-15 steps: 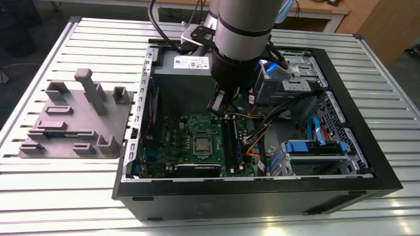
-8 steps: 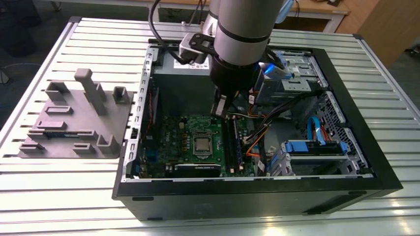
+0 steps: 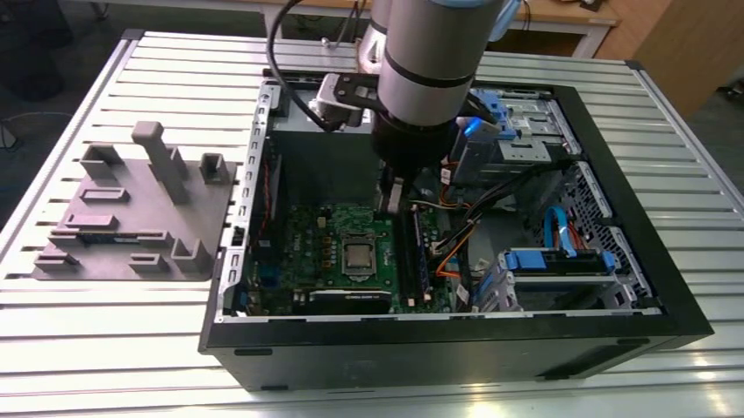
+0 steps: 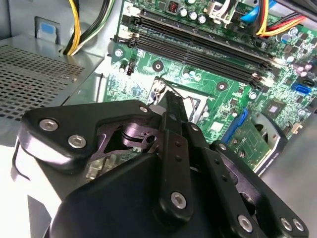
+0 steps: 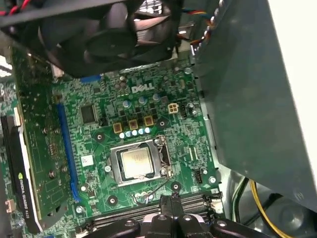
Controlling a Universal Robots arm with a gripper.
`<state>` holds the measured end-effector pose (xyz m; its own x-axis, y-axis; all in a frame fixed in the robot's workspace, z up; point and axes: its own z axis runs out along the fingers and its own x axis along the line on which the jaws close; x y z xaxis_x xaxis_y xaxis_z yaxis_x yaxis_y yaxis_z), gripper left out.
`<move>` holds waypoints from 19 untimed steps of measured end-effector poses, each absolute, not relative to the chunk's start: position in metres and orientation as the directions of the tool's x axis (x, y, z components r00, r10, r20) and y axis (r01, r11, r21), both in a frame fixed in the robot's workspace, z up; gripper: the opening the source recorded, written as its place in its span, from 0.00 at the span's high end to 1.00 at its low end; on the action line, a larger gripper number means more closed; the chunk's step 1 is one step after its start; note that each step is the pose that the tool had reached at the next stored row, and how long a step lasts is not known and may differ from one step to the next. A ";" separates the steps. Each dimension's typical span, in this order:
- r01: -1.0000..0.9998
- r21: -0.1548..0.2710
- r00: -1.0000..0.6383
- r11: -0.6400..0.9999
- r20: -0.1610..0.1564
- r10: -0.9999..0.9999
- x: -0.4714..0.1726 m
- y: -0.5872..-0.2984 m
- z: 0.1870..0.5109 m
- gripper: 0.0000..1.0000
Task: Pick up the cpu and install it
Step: 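Install the first cpu locking lever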
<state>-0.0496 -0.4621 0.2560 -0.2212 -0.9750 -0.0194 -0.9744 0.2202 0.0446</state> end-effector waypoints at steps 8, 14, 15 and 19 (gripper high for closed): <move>-0.989 0.043 -0.146 0.145 -0.014 -0.989 -0.050 -0.462 0.248 0.90; -0.994 0.042 -0.102 0.101 -0.014 -0.995 -0.050 -0.466 0.245 0.90; -0.994 0.042 -0.102 0.101 -0.014 -0.995 -0.050 -0.466 0.245 0.90; -0.994 0.042 -0.102 0.101 -0.014 -0.995 -0.050 -0.466 0.245 0.90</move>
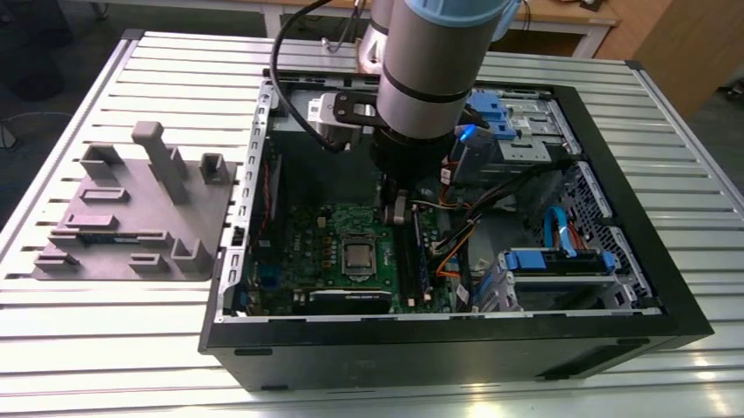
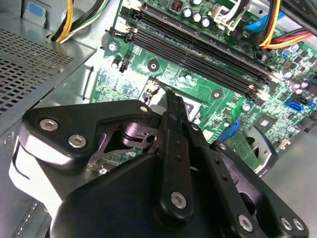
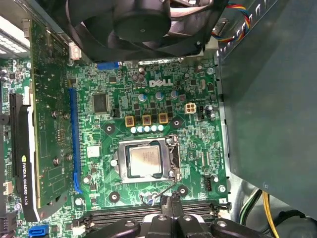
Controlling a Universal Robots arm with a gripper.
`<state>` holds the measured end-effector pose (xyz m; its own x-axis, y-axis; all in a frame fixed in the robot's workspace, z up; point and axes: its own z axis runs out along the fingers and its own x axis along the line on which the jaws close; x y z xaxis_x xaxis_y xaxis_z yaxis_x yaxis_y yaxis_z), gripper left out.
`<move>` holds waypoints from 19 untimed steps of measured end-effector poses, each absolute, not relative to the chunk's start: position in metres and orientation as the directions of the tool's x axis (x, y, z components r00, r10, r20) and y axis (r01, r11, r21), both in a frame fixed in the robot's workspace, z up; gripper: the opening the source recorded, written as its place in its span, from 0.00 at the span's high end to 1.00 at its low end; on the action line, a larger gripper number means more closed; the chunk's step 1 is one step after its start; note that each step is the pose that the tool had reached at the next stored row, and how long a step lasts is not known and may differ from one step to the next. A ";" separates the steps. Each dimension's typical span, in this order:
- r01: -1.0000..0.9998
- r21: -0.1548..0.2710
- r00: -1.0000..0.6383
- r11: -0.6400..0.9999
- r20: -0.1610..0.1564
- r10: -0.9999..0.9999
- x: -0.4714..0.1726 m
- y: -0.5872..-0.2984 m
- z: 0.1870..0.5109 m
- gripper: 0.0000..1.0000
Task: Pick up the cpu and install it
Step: 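Install the first cpu locking lever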
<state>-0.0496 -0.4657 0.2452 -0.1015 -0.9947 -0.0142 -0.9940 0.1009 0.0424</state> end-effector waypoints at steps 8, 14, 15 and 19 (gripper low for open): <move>-0.994 0.042 -0.101 0.100 -0.006 -0.995 -0.050 -0.471 0.244 0.90; -0.994 0.050 -0.098 0.099 0.023 -0.995 -0.050 -0.472 0.240 0.90; -0.994 0.053 -0.097 0.098 0.023 -0.995 -0.050 -0.472 0.239 0.90; -0.995 0.056 -0.080 0.081 0.016 -0.997 -0.050 -0.473 0.235 0.90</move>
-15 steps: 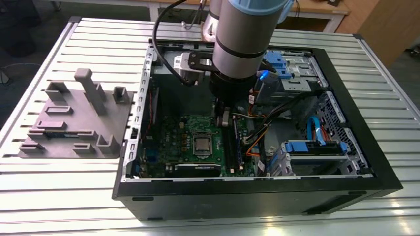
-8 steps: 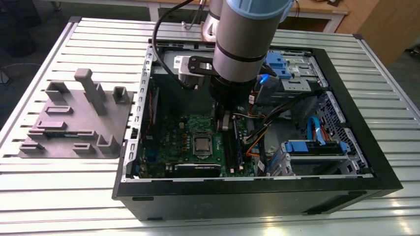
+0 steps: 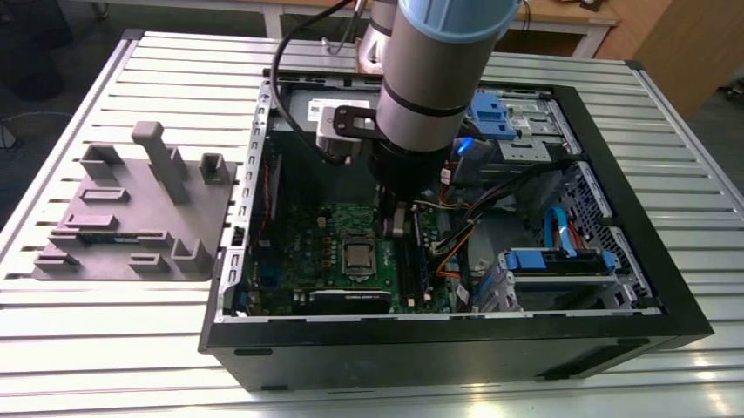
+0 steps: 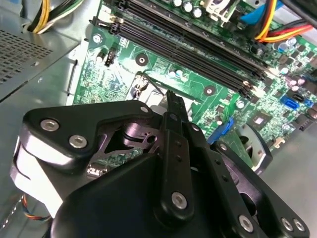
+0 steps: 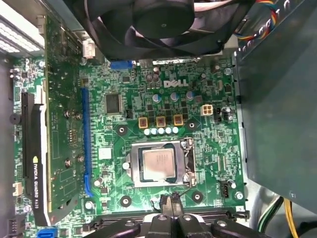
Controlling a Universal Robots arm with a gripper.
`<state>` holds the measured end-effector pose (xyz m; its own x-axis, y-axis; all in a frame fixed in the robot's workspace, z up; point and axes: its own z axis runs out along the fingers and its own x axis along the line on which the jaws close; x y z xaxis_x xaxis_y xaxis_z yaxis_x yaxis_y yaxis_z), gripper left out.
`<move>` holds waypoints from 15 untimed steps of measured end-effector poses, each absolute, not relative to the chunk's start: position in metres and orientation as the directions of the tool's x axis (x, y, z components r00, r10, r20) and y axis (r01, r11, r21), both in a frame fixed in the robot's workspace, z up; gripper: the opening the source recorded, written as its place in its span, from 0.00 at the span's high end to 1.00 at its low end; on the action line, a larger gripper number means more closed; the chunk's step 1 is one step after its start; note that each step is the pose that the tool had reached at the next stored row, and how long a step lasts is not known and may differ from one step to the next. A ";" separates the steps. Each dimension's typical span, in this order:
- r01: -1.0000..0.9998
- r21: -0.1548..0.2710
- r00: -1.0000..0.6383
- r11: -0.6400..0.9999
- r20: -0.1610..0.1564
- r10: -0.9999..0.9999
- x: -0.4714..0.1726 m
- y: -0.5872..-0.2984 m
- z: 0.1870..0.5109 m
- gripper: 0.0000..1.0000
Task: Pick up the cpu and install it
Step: 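Install the first cpu locking lever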
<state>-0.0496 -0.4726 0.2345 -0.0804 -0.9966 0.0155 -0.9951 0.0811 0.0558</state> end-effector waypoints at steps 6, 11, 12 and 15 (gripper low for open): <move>-0.996 0.055 -0.069 0.071 0.030 -0.997 -0.050 -0.474 0.233 0.90; -0.997 0.056 -0.052 0.054 0.031 -0.998 -0.050 -0.476 0.228 0.90; -0.997 0.056 -0.050 0.051 0.031 -0.998 -0.050 -0.477 0.228 0.90; -0.997 0.056 -0.044 0.046 0.031 -0.999 -0.050 -0.479 0.226 0.90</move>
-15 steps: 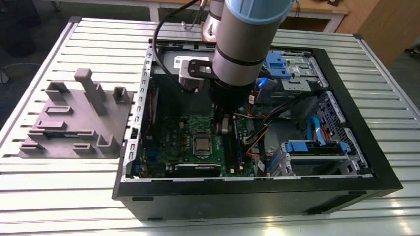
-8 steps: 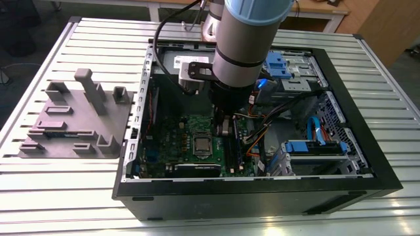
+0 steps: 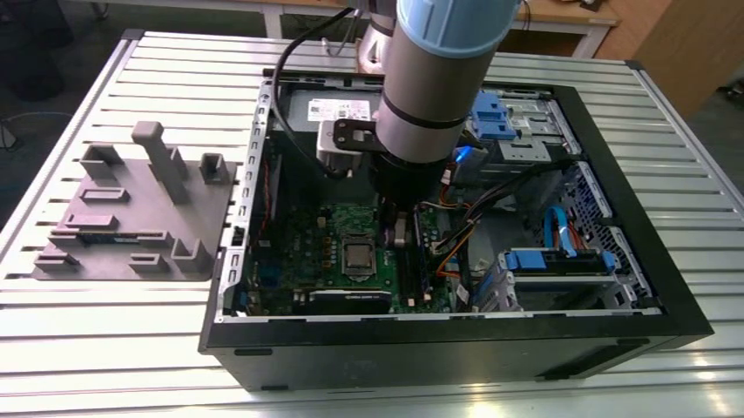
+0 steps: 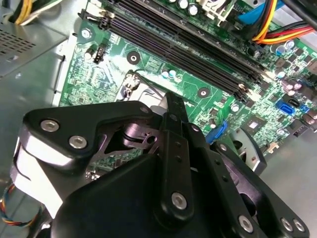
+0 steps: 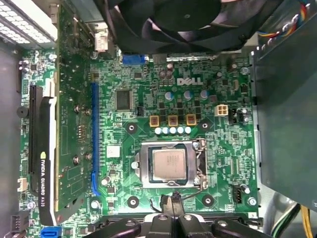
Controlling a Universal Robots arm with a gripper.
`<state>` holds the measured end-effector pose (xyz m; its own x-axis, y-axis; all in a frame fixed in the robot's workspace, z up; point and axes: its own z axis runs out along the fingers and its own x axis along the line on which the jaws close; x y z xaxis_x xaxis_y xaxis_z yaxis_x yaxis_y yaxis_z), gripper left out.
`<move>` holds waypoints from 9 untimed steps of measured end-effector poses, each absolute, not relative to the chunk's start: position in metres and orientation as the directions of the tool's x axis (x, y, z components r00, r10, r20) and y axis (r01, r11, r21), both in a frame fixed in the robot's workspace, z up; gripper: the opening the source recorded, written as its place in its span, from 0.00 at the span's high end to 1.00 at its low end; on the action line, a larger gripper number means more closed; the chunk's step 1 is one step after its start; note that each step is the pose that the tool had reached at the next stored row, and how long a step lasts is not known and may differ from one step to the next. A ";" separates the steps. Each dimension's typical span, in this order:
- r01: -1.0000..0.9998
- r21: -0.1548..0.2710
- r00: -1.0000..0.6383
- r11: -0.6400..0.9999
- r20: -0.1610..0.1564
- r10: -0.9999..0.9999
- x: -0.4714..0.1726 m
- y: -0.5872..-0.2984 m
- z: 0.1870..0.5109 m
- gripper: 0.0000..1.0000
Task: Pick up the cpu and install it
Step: 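Install the first cpu locking lever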
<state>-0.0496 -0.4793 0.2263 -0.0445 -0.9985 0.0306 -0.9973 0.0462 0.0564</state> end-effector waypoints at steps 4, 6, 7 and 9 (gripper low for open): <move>-0.998 0.056 -0.038 0.040 0.031 -0.999 -0.050 -0.481 0.224 0.90; -0.998 0.056 -0.035 0.037 0.031 -0.999 -0.050 -0.481 0.224 0.90; -0.998 0.056 -0.034 0.036 0.031 -0.999 -0.050 -0.482 0.224 0.90; -0.998 0.056 -0.031 0.033 0.031 -0.999 -0.050 -0.483 0.223 0.90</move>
